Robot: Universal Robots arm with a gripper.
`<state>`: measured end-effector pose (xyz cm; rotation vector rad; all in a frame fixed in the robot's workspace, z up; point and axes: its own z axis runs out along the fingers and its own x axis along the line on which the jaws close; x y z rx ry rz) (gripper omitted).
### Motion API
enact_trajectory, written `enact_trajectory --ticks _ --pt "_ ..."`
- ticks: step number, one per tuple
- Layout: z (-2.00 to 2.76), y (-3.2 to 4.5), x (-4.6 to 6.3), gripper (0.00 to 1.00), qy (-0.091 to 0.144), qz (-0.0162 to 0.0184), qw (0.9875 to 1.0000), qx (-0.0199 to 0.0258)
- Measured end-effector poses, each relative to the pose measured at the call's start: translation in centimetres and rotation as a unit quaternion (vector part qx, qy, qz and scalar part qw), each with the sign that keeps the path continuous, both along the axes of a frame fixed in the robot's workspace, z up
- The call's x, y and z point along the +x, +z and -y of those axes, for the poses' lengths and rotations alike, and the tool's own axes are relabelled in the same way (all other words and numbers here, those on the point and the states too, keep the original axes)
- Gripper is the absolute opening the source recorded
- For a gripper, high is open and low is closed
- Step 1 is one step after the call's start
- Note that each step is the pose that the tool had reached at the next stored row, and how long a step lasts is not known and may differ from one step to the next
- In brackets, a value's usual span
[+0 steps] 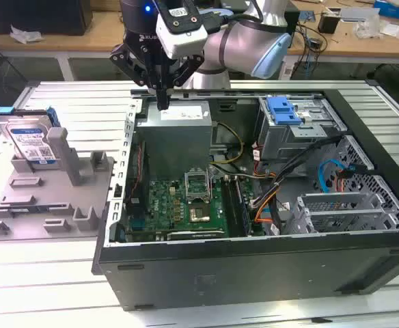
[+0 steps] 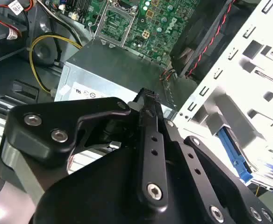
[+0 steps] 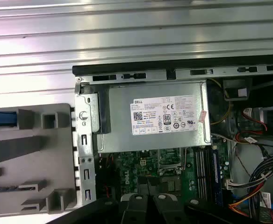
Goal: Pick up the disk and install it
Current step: 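Reach for the disk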
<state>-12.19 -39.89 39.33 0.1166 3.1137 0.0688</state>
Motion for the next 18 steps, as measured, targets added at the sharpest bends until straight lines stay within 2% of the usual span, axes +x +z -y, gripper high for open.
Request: enact_trajectory --ticks 14,16,18 --pt "0.00 0.00 0.0 0.11 0.000 0.0000 1.0000 0.0000" --pt "-0.08 0.00 -0.5 0.11 0.000 0.0000 1.0000 0.0000" --pt "-0.38 0.00 -1.5 0.11 0.000 0.0000 1.0000 0.0000"
